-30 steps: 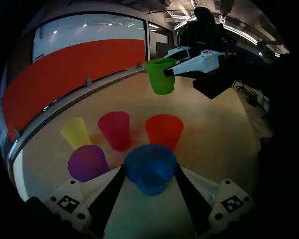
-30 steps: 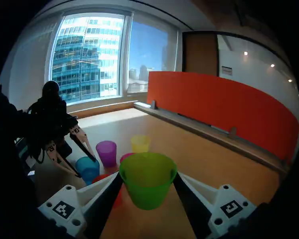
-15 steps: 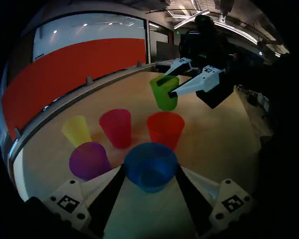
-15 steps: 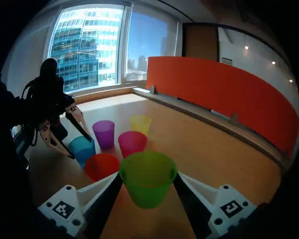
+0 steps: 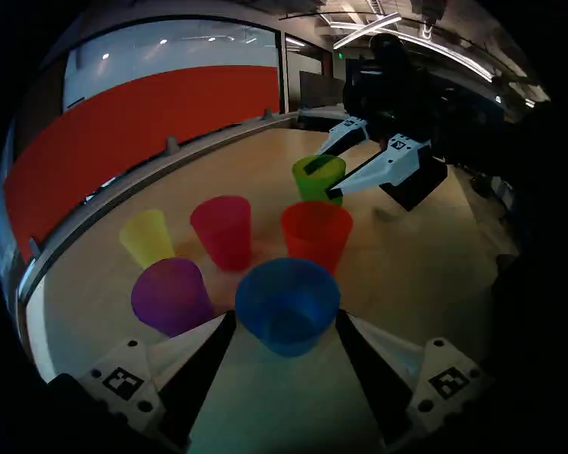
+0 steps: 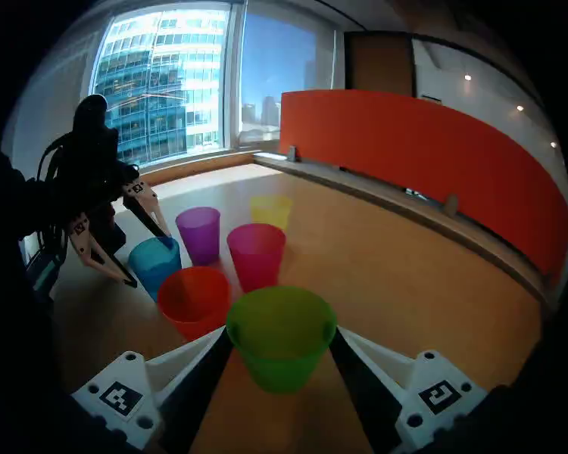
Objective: Pour water
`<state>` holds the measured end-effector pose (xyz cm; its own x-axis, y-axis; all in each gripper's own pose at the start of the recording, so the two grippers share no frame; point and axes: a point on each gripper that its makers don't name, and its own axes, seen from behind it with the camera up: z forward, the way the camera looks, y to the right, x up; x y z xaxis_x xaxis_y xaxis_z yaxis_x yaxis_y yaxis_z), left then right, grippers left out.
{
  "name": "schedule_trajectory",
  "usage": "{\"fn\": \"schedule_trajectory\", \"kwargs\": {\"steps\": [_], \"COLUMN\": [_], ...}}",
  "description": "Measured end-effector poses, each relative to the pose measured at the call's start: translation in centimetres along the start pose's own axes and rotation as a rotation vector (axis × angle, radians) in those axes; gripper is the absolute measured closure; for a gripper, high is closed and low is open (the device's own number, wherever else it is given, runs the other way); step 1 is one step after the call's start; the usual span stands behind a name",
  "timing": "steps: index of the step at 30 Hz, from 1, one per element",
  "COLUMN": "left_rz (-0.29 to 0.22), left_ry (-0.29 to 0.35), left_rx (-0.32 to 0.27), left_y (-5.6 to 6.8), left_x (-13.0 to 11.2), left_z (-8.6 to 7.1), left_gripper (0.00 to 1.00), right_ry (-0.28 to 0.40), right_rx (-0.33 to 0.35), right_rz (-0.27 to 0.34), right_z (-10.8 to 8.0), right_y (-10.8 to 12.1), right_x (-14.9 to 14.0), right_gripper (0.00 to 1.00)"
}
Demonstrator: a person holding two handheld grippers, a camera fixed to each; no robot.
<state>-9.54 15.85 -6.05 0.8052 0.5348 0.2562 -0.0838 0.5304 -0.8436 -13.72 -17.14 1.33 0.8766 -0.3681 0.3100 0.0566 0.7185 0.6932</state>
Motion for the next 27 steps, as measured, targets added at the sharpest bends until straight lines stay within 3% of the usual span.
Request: {"fn": "schedule_trajectory", "kwargs": {"steps": [18,27], "left_rz": [-0.050,-0.074], "left_ry": [0.003,0.002], "left_rx": [0.045,0.051], "left_y": [0.1,0.1], "left_x": [-1.3,-1.4], "left_z": [-1.8,-1.9], "left_gripper": [0.02,0.02], "right_ry": [-0.022,-0.034], "right_rx": [0.001,-0.010], "right_rz": [0.016,0.011], "right_z": [0.3,-0.1], "right_y": [-0.3,-0.3], "right_x": [-2.1,-2.9], "right_gripper": [0.09,0.07]}}
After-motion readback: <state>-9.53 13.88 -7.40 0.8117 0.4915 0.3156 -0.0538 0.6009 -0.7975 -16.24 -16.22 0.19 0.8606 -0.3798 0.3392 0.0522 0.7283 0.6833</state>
